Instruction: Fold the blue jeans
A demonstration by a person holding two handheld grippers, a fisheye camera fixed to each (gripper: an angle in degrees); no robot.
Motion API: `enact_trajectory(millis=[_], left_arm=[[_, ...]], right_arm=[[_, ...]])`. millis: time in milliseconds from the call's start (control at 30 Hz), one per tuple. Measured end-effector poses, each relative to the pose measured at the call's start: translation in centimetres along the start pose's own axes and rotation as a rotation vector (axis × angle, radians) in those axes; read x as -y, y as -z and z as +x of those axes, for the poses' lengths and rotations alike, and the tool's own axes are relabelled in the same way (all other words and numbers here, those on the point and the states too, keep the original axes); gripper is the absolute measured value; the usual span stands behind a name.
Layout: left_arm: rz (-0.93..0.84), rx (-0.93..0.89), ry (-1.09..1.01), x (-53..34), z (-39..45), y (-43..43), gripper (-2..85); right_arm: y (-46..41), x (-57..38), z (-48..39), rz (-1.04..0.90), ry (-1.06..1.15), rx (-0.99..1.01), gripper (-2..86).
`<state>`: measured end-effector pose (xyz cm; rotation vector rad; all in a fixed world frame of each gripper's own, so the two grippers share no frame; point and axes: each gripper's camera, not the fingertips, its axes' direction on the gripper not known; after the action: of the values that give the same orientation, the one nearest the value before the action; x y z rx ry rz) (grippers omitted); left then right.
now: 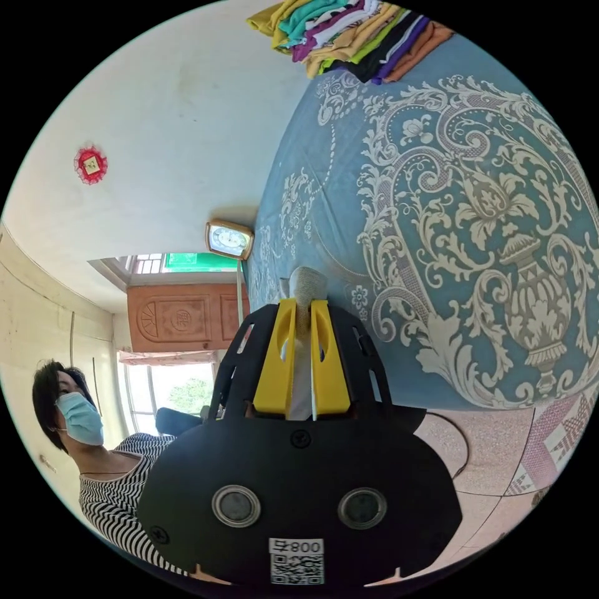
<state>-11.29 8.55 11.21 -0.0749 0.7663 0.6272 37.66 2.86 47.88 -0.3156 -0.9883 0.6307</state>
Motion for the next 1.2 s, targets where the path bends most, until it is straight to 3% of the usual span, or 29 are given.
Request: enact_trajectory(millis=[233,500,1200], left_arm=[[0.137,-0.006,0.105,-7.4,-5.8,9.6,0.9],[0.306,0.039,0.388,-22.1,-16.1,21.1,0.9],[0.498,-0.007,1.022,-57.2,-38.6,30.6,1.2]], right_arm=[[-5.5,-0.4,-9.9,-0.022,0.157,0.076,2.7],[-19.8,-0.7,-22.8,-0.123,0.322,0.086,2.6],[-59.8,0.2,-35.0,-0.346,0.320,-0.158,4.3]])
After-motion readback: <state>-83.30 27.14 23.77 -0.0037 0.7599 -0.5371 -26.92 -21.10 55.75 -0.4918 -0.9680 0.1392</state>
